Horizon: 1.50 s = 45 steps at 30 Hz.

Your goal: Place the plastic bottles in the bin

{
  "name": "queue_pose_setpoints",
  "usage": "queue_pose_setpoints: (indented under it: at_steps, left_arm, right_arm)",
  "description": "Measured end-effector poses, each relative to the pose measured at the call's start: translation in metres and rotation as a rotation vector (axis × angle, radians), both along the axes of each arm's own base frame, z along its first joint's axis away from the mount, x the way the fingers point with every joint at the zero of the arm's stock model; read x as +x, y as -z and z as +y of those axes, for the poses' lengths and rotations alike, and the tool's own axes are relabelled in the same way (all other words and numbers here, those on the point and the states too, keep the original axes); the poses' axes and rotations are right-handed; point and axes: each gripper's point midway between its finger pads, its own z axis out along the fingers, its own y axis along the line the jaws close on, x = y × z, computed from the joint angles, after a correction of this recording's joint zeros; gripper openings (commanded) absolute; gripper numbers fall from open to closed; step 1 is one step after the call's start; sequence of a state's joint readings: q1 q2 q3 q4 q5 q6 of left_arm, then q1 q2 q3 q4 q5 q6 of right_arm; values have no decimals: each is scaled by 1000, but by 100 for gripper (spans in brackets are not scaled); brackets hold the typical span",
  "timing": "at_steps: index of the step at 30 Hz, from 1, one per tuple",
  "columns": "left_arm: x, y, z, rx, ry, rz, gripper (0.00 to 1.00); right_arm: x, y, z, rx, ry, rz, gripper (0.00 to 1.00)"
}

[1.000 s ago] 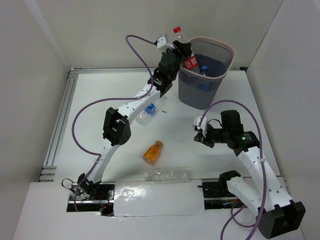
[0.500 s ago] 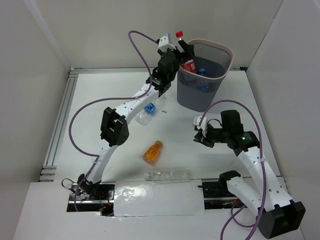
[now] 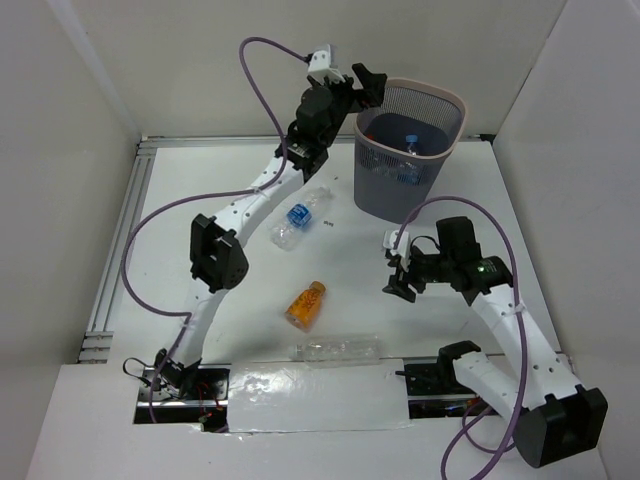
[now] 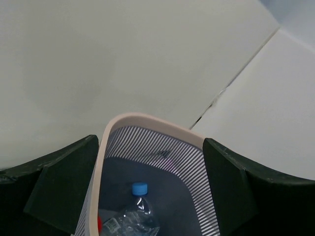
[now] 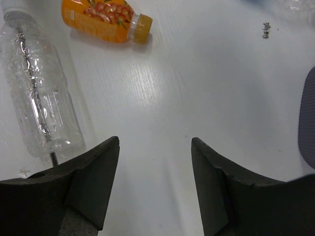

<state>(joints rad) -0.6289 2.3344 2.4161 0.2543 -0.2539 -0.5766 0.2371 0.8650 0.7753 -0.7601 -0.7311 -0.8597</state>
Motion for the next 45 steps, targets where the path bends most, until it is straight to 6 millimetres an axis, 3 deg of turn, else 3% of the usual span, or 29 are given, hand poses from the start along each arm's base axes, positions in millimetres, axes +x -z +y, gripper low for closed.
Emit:
queue_pose_setpoints:
  at_steps: [3,5,8,12,13,17,23,24,26,28,35,40,44,45]
  left_arm:
    - [-15,-33,9,31,20,-61,100]
    - [-37,-55,20,65,40,-78,100]
    - [-88,-78,56,139,51,-69,100]
    - [-177,-76,130,208,33,-35,100]
    - [-194,-68,147,214,24,-32,100]
    - [-248,18,203,287,-10,123,100]
    - [-304,183,229,424,32,498,100]
    - [-314,203,233,447,40,550,100]
    - [-330,226,239,463,50,612,100]
    - [-342,235,242,464,59,642,100]
    - [-364,223,241,421,90,617,100]
    - [-374,230,242,402,99,641,100]
    - [-381,235,247,385,86,672,100]
    - [-382,234,248,374,80,675,100]
  right_arm:
    - [-1,5,7,-4,-41,15,75]
    - [-6,10,16,-6,-97,31,75]
    - [-19,20,36,-19,-211,66,75]
    - [-46,36,63,-54,-375,125,76]
    - [-53,39,69,-63,-414,139,76]
    - [-76,46,89,-88,-531,177,77]
    - [-103,62,101,-138,-620,255,77]
    - [-104,64,103,-146,-619,264,77]
    - [-106,68,105,-159,-614,276,77]
    - [-107,71,108,-168,-606,284,77]
    - [-115,92,114,-229,-553,313,77]
    - [-126,112,116,-309,-540,319,76]
    - [-122,128,119,-362,-478,314,68]
    - [-118,128,123,-357,-452,305,61]
